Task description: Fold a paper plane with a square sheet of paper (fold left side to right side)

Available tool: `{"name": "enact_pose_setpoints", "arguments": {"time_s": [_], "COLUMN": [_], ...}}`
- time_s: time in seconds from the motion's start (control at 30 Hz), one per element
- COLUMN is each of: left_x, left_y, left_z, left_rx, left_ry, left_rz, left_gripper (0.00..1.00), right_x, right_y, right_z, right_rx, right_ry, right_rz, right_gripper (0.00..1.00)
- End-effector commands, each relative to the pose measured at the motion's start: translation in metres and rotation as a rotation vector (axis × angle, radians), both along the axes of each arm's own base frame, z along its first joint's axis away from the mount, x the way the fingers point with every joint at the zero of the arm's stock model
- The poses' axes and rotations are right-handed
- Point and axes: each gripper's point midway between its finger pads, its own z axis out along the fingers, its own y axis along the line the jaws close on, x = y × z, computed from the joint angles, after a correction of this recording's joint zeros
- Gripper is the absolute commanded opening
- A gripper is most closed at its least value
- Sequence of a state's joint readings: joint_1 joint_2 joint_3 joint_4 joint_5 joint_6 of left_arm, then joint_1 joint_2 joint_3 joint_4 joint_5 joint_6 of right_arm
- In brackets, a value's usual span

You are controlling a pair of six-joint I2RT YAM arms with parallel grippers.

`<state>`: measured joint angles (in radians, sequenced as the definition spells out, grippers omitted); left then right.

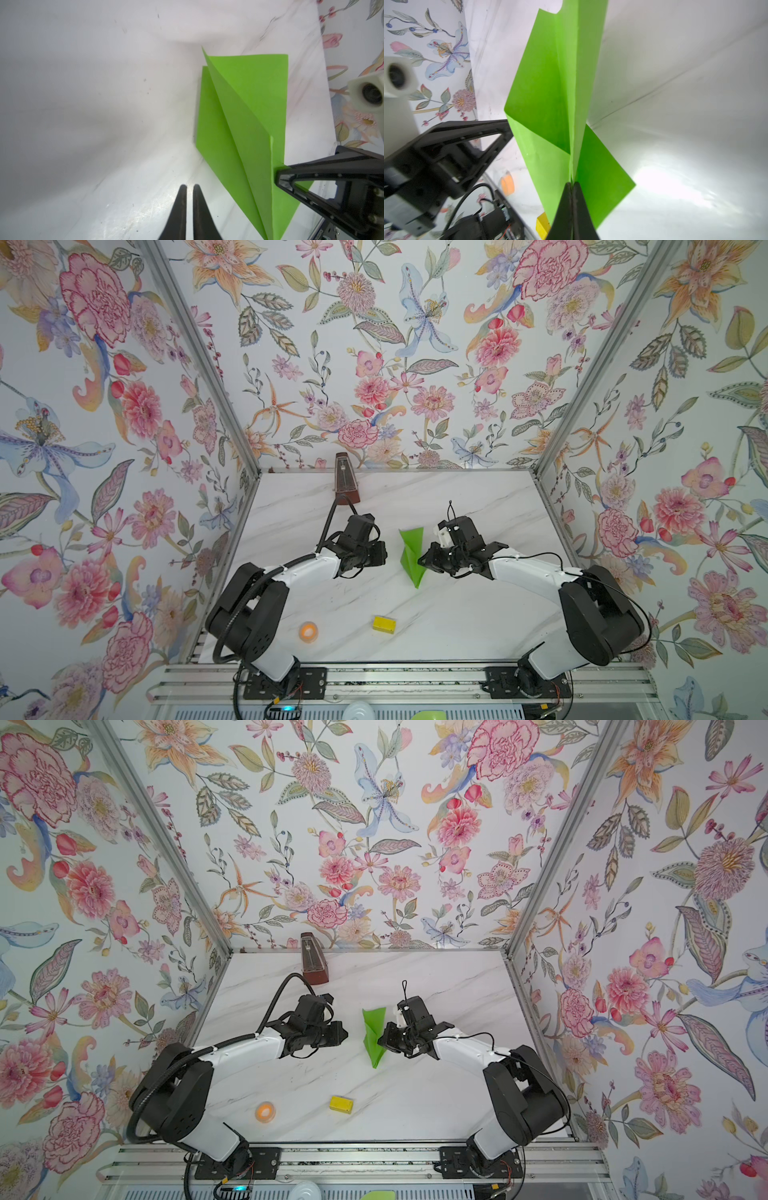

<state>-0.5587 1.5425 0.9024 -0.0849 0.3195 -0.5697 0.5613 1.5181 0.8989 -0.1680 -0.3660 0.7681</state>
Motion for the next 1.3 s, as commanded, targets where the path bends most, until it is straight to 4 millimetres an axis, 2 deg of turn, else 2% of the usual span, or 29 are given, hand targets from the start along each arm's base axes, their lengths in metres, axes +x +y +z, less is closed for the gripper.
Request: {"name": "enact_pose_setpoints", "arguments": {"time_s": [0.0,0.13,0.2,0.27,0.33,0.4,0.53,0.7,0.77,0.83,0.93,0.97,1.0,1.13,1.27], "left_x": [0.003,0.006,0.006,0.005,0.003,0.0,-0.007,-0.02,-0.024,-0.029,-0.035,-0.039,-0.041,-0.047,-0.046], "left_y": [0.022,0.031,0.032,0.032,0.031,0.027,0.017,-0.012,-0.023,-0.035,-0.047,-0.052,-0.057,-0.078,-0.087], "left_z": [0.013,0.028,0.03,0.028,0.026,0.023,0.02,0.014,0.01,0.004,-0.007,-0.024,-0.031,-0.045,-0.057], "left_rx": [0.039,0.037,0.038,0.038,0.037,0.02,-0.026,-0.063,-0.08,-0.087,-0.079,-0.062,-0.061,-0.067,-0.076], "left_ry": [-0.054,-0.105,-0.113,-0.11,-0.105,-0.095,-0.076,-0.054,-0.037,-0.019,0.02,0.061,0.083,0.129,0.159], "left_rz": [0.061,0.084,0.084,0.077,0.068,0.056,0.036,-0.019,-0.036,-0.056,-0.071,-0.082,-0.096,-0.14,-0.14], "left_gripper": [0.13,0.16,0.17,0.19,0.2,0.22,0.26,0.33,0.33,0.31,0.22,0.2,0.18,0.11,0.07], "right_x": [-0.006,-0.007,-0.01,-0.015,-0.022,-0.026,-0.023,-0.023,-0.024,-0.025,-0.024,-0.025,-0.027,-0.032,-0.034], "right_y": [-0.047,-0.066,-0.065,-0.052,-0.031,-0.013,-0.001,0.005,0.002,-0.009,-0.037,-0.045,-0.051,-0.061,-0.058], "right_z": [0.0,0.012,0.008,-0.004,-0.02,-0.025,-0.013,0.01,0.014,0.012,-0.003,-0.011,-0.019,-0.046,-0.062], "right_rx": [-0.306,-0.539,-0.622,-0.643,-0.622,-0.601,-0.537,-0.368,-0.312,-0.291,-0.294,-0.288,-0.279,-0.233,-0.192], "right_ry": [-0.034,-0.091,-0.095,-0.074,-0.023,-0.002,-0.014,-0.026,-0.022,-0.01,0.02,0.039,0.062,0.124,0.153], "right_rz": [-0.033,-0.044,-0.032,0.004,0.06,0.096,0.099,0.098,0.088,0.061,0.002,-0.01,-0.017,-0.006,0.019], "right_gripper": [0.0,0.0,0.02,0.06,0.17,0.25,0.33,0.36,0.36,0.36,0.32,0.29,0.26,0.17,0.11]}}
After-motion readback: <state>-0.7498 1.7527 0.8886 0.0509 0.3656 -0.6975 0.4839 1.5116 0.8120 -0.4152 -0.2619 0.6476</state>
